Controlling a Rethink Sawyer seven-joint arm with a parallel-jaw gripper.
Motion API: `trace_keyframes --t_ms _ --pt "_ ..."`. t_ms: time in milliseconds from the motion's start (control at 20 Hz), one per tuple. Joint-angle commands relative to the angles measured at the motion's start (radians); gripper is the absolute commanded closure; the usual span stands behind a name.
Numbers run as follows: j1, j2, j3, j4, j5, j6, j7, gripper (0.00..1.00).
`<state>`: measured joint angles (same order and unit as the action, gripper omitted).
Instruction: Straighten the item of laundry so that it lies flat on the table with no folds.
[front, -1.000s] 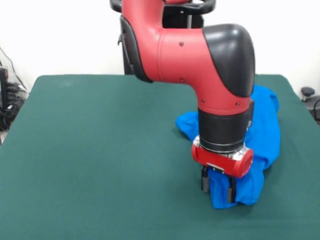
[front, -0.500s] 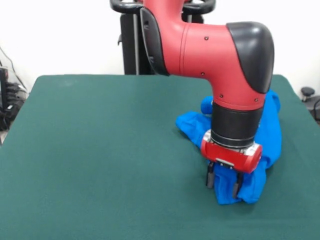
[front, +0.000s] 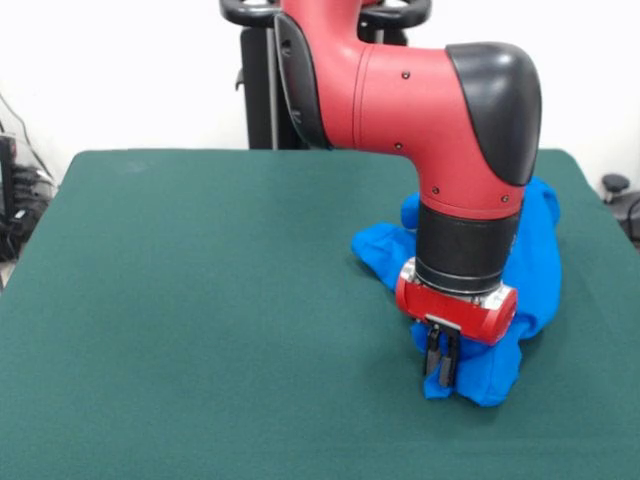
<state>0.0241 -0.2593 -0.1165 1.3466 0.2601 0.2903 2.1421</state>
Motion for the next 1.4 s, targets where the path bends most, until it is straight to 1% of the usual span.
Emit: trace_keyframes --t_ms 50,250,350,500,800,1000,1200,1400 --pt "0.04 -0.07 0.032 0.123 0.039 0.115 0.196 1.0" --pt "0.046 -0.132 0.025 0.146 0.044 0.183 0.194 1.0" --pt "0.068 -0.165 -0.005 0.147 0.046 0.237 0.211 1.0" --pt "0.127 -0.204 -0.082 0.128 0.044 0.326 0.267 1.0" --pt "0.197 -0.225 -0.112 0.105 0.102 0.421 0.374 1.0" --pt "0.236 -0.213 -0.115 0.084 0.162 0.457 0.444 1.0" --pt "0.286 -0.167 -0.146 0.021 0.212 0.5 0.539 1.0" --pt "0.304 -0.111 -0.145 -0.044 0.237 0.49 0.581 1.0"
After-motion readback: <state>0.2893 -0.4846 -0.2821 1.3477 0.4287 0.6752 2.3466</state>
